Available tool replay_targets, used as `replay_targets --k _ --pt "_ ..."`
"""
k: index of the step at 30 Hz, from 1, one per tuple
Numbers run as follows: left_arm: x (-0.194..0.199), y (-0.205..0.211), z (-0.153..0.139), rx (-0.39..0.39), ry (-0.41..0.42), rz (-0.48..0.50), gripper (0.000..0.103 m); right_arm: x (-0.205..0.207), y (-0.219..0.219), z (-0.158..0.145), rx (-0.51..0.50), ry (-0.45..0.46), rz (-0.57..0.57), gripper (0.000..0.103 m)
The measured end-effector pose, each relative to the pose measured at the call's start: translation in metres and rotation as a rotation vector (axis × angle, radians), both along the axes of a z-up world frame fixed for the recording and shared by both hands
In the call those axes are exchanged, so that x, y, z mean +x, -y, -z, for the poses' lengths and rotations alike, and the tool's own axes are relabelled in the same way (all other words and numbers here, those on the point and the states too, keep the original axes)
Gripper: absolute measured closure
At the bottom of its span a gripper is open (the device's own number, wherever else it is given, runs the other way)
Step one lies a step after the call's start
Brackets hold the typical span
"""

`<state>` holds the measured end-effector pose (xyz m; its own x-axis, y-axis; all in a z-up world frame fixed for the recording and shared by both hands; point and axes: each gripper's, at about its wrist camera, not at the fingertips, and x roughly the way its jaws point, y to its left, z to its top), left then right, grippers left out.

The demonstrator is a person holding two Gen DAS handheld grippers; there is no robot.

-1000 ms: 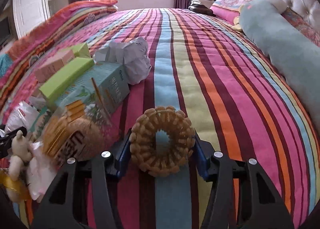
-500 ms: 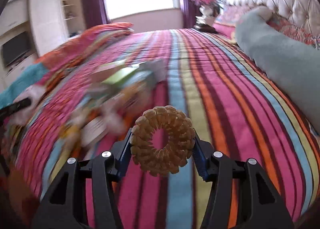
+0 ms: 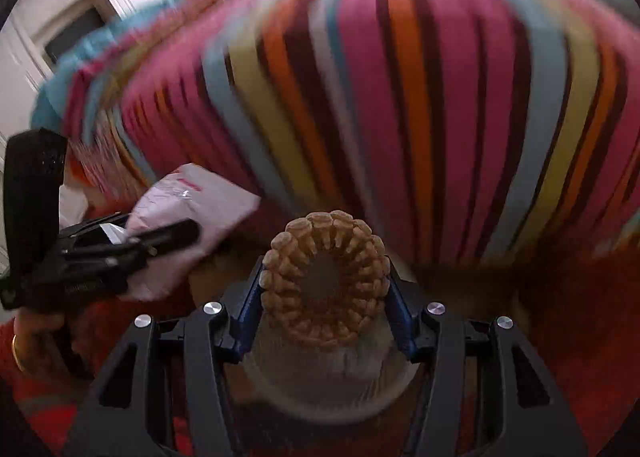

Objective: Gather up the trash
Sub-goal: 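Drop white snack bag from left tool while right tool drops round cookie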

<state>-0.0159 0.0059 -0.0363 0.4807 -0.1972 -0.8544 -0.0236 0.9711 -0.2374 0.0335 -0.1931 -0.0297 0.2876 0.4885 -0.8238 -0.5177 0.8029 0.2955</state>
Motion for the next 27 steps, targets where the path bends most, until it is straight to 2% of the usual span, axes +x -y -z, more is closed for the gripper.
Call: replay_targets --k 3,5,8,12,14,16,17,27 --pt "0.002 0.016 0.042 0.071 -0.096 0.046 0.046 0.000 -0.009 0.039 -0.067 -0.115 -0.018 0.051" --pt "0.005 0.021 0.061 0.057 -0.152 0.067 0.046 0.003 -0.013 0.054 -0.088 -0.168 -0.024 0.051" --pt "0.009 0.026 0.074 0.083 -0.188 0.087 0.046 0.010 -0.018 0.063 -0.118 -0.176 -0.026 0.051" --pt "0.012 0.026 0.076 0.077 -0.197 0.090 0.046 0.009 -0.021 0.067 -0.133 -0.185 -0.030 0.050" --pt "0.014 0.022 0.079 0.080 -0.209 0.085 0.040 0.012 -0.026 0.069 -0.144 -0.186 -0.031 0.047" --pt "0.014 0.025 0.083 0.122 -0.222 0.072 0.017 0.008 -0.025 0.071 -0.164 -0.180 -0.025 0.028" --pt "0.010 0.026 0.086 0.153 -0.223 0.059 0.013 0.009 -0.026 0.070 -0.163 -0.176 -0.021 0.027" --pt "0.009 0.018 0.085 0.130 -0.219 0.035 0.012 0.003 -0.008 0.074 -0.152 -0.177 0.025 0.027"
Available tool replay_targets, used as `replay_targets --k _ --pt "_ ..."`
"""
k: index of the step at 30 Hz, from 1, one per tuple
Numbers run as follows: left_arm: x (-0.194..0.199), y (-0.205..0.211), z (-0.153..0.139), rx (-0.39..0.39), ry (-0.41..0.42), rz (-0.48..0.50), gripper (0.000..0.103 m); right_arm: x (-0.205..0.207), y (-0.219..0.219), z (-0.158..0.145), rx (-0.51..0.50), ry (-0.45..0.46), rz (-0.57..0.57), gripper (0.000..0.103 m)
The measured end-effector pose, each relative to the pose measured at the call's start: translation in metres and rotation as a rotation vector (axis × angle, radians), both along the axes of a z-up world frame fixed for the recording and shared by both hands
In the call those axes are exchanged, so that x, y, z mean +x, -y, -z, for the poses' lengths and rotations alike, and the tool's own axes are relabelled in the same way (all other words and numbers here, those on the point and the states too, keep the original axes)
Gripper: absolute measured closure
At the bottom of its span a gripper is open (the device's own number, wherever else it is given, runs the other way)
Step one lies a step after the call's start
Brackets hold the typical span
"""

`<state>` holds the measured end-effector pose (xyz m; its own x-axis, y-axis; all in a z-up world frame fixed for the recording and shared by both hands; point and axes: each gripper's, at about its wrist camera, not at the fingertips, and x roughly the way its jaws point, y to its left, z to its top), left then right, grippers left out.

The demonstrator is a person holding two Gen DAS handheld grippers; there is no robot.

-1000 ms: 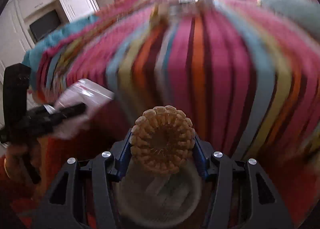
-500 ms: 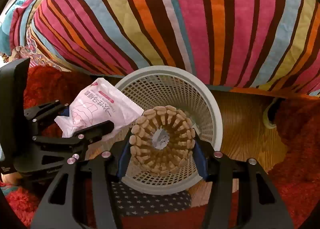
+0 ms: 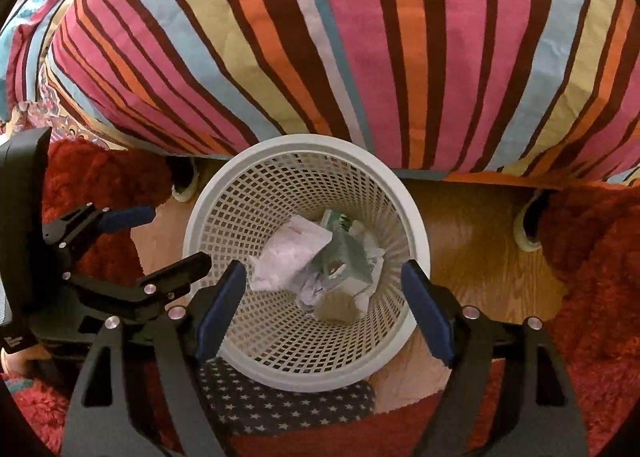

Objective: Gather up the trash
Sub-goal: 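Drop white snack bag from left tool while right tool drops round cookie, then drop cream plush bear from left tool while right tool drops pink plush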

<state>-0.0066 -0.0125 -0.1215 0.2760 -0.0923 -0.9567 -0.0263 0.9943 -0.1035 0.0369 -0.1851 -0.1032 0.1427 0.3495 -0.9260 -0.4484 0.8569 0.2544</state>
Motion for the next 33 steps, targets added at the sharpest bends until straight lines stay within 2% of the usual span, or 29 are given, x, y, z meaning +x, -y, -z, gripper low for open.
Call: replay_targets --k 4,6,8,9,12,14,17,21,25,29,33 --pt "-0.004 -0.008 -0.023 0.035 0.066 -0.025 0.012 0.000 0.011 -0.018 0.028 0.046 0.022 0.027" --pt "-0.003 -0.013 -0.051 0.046 0.120 -0.027 0.012 0.002 0.019 -0.048 0.092 0.117 0.027 0.027" --pt "0.003 -0.021 -0.092 0.027 0.204 -0.028 0.012 0.007 0.025 -0.079 0.148 0.199 0.023 0.027" --pt "0.011 -0.025 -0.118 0.034 0.262 -0.022 0.012 0.014 0.028 -0.103 0.177 0.271 0.016 0.027" --pt "0.038 -0.032 -0.171 0.061 0.391 -0.033 0.012 0.042 0.031 -0.157 0.212 0.442 0.004 0.027" --pt "0.068 -0.037 -0.206 0.078 0.486 -0.064 0.012 0.066 0.030 -0.179 0.221 0.526 0.011 0.027" --pt "0.117 -0.039 -0.240 0.089 0.601 -0.126 0.012 0.112 0.022 -0.206 0.227 0.640 0.030 0.027" --pt "0.189 -0.037 -0.248 0.097 0.624 -0.180 0.012 0.179 -0.002 -0.216 0.223 0.656 0.008 0.027" --pt "0.249 -0.042 -0.236 0.085 0.565 -0.227 0.012 0.229 -0.021 -0.216 0.178 0.632 -0.014 0.027" --pt "0.285 -0.052 -0.225 0.106 0.522 -0.255 0.012 0.271 -0.035 -0.217 0.205 0.569 -0.012 0.027" --pt "0.307 -0.066 -0.218 0.141 0.491 -0.277 0.012 0.295 -0.054 -0.213 0.223 0.494 -0.041 0.027"
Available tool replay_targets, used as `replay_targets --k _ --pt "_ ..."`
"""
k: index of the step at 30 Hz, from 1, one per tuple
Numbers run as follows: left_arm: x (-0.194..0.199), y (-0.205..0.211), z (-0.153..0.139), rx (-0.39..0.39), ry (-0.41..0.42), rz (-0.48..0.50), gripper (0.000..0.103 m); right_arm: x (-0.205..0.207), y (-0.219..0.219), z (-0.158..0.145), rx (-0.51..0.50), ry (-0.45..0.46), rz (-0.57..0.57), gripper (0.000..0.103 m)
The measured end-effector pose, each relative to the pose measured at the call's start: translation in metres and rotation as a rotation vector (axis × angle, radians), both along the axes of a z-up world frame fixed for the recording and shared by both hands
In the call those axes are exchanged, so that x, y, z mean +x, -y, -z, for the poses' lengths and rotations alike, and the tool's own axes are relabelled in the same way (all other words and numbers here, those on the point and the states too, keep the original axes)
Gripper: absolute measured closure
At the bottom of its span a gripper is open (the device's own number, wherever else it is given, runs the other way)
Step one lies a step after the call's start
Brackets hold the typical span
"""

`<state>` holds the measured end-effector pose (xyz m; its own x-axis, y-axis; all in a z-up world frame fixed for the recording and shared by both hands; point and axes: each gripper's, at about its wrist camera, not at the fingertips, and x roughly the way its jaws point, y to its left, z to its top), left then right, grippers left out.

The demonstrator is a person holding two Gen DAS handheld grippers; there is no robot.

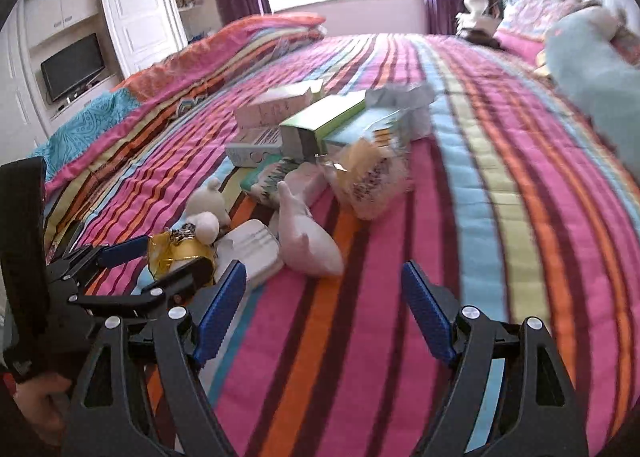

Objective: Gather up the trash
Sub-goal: 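Drop cream plush bear from left tool while right tool drops pink plush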

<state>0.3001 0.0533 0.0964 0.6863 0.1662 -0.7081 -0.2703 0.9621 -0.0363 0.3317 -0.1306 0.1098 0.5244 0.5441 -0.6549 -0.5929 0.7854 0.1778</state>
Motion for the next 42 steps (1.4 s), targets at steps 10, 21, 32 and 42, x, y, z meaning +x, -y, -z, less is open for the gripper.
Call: replay_targets --k 10,21,32,42 --pt "0.024 -0.031 0.012 0.018 -0.046 -0.010 0.012 0.031 -0.028 0.022 -0.054 -0.073 0.005 0.031" --pt "0.014 -0.050 0.010 -0.116 -0.009 0.064 0.041 0.005 -0.014 0.012 -0.034 -0.032 -0.001 0.069" --pt "-0.109 -0.057 -0.029 -0.167 0.153 0.142 0.041 -0.082 0.052 -0.012 0.088 0.021 0.029 0.069" --pt "-0.290 0.000 0.004 -0.184 0.095 0.310 0.041 -0.257 0.077 0.036 0.126 -0.073 -0.074 0.069"
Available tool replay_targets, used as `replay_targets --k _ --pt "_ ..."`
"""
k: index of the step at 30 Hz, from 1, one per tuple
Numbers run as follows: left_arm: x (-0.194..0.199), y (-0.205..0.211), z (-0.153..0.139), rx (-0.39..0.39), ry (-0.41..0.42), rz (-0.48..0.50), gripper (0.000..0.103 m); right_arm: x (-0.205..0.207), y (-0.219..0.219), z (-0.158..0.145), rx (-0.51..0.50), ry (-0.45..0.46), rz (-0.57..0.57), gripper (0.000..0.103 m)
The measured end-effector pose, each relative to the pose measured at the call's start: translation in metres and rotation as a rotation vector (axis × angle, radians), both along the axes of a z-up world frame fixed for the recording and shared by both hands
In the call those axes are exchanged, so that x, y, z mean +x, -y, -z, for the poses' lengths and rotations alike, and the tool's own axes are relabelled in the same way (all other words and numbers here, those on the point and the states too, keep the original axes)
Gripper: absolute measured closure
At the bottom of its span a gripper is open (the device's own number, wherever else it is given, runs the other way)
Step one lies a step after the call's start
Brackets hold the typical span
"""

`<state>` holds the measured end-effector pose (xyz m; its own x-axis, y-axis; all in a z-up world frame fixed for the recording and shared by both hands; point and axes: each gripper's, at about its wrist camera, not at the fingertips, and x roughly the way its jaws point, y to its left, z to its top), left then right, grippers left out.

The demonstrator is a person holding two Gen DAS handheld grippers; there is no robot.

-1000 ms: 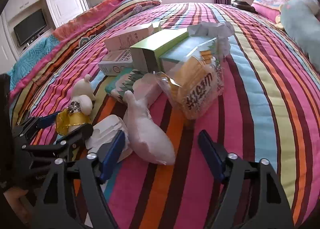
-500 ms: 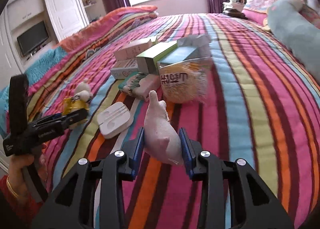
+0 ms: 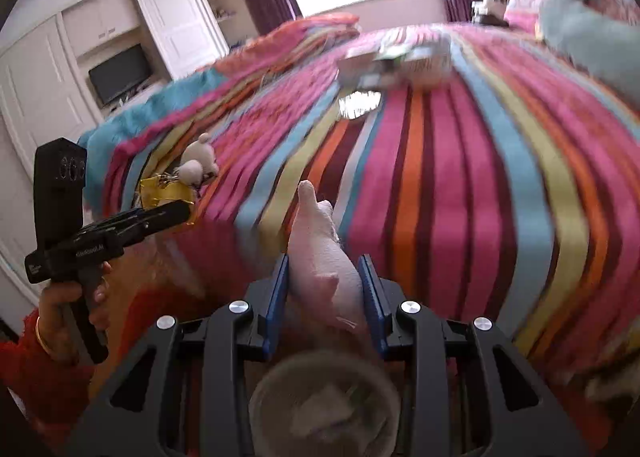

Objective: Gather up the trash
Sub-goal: 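Drop cream plush bear from left tool while right tool drops pink plush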

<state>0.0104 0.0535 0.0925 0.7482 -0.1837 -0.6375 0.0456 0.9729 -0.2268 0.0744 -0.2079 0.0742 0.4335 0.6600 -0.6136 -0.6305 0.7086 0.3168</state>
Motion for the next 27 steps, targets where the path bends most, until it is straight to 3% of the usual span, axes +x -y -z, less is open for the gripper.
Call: replay_targets --k 4,8,11,18,19,20,21,22,27 --pt "-0.041 0.035 0.060 0.044 -0.148 0.081 0.041 -0.031 -0.002 0.047 -0.051 -0.128 -0.011 0.069" --pt "-0.045 0.056 0.135 0.021 -0.348 0.122 0.041 -0.041 -0.010 0.108 -0.175 -0.254 0.009 0.069" --pt "-0.039 0.068 0.174 0.035 -0.464 0.152 0.041 -0.042 -0.016 0.142 -0.226 -0.351 0.000 0.069" --pt "-0.026 0.079 0.205 0.053 -0.551 0.178 0.038 -0.040 -0.029 0.159 -0.311 -0.364 -0.038 0.069" --pt "-0.026 0.080 0.206 0.057 -0.558 0.168 0.031 -0.040 -0.030 0.160 -0.318 -0.364 -0.036 0.065" --pt "-0.025 0.083 0.207 0.074 -0.561 0.155 0.026 -0.041 -0.028 0.164 -0.325 -0.364 -0.032 0.051" --pt "-0.024 0.083 0.208 0.102 -0.560 0.136 0.013 -0.042 -0.028 0.164 -0.339 -0.363 -0.025 0.040" --pt "-0.024 0.080 0.207 0.114 -0.554 0.123 0.009 -0.040 -0.027 0.164 -0.352 -0.353 -0.005 0.024" --pt "-0.024 0.070 0.207 0.091 -0.541 0.100 0.009 -0.044 -0.015 0.163 -0.335 -0.343 0.033 0.024"
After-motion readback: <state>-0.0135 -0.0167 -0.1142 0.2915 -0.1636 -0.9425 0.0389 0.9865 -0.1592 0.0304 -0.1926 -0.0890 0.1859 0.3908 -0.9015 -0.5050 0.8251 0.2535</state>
